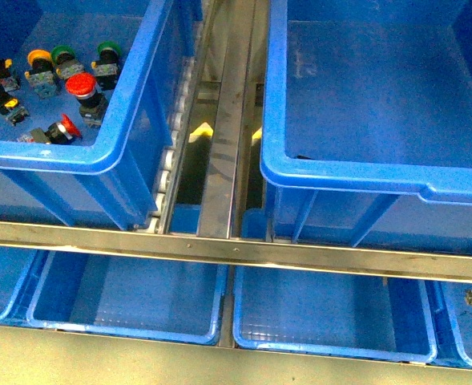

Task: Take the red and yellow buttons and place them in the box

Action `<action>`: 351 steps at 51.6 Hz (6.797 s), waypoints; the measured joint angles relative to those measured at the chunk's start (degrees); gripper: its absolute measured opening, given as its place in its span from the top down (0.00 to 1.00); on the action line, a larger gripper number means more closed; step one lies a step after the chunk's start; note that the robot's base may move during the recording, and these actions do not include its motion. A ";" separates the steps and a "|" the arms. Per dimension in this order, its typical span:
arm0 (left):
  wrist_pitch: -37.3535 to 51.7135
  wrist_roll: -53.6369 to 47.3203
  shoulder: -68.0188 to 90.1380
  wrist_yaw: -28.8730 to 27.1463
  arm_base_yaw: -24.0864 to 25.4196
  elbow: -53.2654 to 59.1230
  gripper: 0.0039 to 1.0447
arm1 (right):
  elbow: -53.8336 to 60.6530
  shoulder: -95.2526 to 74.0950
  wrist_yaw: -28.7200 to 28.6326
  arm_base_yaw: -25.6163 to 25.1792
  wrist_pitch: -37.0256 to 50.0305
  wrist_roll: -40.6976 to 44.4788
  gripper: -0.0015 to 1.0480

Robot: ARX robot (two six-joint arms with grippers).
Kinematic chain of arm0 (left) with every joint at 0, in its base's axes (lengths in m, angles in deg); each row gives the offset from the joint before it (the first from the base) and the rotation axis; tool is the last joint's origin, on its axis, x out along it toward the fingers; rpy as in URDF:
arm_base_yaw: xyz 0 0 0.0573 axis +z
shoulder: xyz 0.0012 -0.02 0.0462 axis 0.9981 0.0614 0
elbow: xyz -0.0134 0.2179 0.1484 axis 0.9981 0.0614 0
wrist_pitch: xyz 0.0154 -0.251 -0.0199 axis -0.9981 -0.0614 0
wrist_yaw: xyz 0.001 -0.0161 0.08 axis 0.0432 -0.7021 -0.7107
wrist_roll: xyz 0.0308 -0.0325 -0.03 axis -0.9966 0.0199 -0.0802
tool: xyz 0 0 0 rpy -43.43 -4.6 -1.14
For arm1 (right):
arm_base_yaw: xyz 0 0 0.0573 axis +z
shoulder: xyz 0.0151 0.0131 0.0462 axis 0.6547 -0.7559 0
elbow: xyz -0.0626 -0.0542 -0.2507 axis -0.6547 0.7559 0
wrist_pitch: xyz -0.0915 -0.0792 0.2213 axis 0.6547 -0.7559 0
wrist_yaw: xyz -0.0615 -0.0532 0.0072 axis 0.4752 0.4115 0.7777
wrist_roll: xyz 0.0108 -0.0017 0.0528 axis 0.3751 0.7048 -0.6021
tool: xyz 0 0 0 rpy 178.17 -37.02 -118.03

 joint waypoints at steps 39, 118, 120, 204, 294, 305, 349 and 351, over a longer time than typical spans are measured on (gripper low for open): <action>1.03 -4.31 90.95 10.54 7.58 -57.55 0.07 | 0.00 0.02 -0.02 0.00 -0.02 0.00 0.06; -8.63 -16.37 131.99 17.94 -0.39 -91.89 0.09 | 0.00 0.02 -0.02 0.00 0.00 0.00 0.06; -8.63 -16.37 132.08 17.97 -0.37 -91.97 0.15 | 0.00 0.02 -0.02 0.00 -0.02 0.00 0.06; 3.06 45.11 98.49 33.27 -16.63 -70.23 0.68 | 0.00 0.00 -0.02 0.00 0.00 0.00 0.06; 6.21 55.91 106.60 27.96 -28.94 -78.14 0.68 | -38.58 -74.07 4.98 24.17 13.92 33.14 0.06; 6.21 56.30 106.60 28.17 -28.98 -79.17 0.68 | -39.52 -77.11 6.38 26.49 18.95 35.10 0.06; 6.01 57.40 106.95 28.20 -29.09 -79.89 0.68 | -41.81 -85.66 9.46 26.36 29.53 35.93 0.30; 6.01 57.40 106.95 28.20 -29.09 -79.89 0.68 | -41.81 -85.68 9.49 26.23 29.55 35.93 0.35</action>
